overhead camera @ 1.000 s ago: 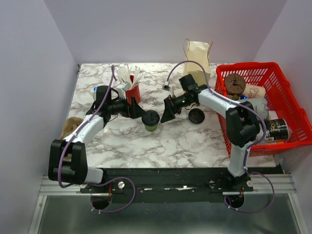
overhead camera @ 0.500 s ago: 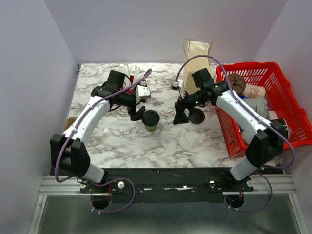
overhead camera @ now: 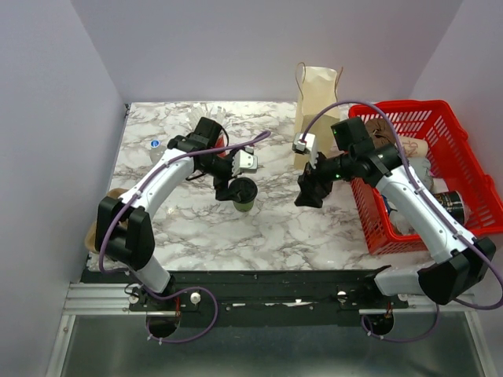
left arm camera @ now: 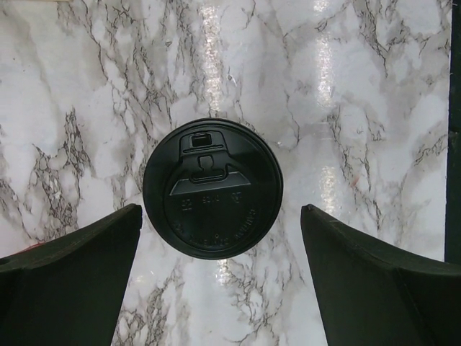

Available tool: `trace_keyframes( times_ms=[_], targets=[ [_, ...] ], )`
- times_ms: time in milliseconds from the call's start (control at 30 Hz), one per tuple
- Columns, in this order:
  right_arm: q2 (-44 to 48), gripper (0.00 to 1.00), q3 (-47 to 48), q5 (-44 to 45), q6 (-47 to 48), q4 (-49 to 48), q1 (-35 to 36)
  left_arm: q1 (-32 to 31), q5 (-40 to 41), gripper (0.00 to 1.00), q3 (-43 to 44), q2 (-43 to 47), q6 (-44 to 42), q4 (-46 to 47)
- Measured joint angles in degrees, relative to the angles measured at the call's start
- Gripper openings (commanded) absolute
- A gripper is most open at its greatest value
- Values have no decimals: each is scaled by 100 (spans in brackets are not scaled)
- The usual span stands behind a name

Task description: Pack the takeout coffee

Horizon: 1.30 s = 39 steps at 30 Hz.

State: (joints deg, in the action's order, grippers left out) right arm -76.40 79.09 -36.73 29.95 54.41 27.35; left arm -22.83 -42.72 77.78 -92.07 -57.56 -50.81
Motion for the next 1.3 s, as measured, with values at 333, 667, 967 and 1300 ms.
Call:
trace_keyframes(
  times_ms=[333,667,967,1300],
  targets=[
    [-142,100,-33,24,59,35,0,-35,31,99,173,-385,315,153],
    [-197,100,-33,24,74,37,-9,-94,26,99,236,-463,424,164],
    [-225,100,-33,24,76,35,-11,-234,28,99,212,-463,431,212],
    [-249,100,-35,24,74,35,-37,-280,118,96,28,-463,557,450]
  ],
)
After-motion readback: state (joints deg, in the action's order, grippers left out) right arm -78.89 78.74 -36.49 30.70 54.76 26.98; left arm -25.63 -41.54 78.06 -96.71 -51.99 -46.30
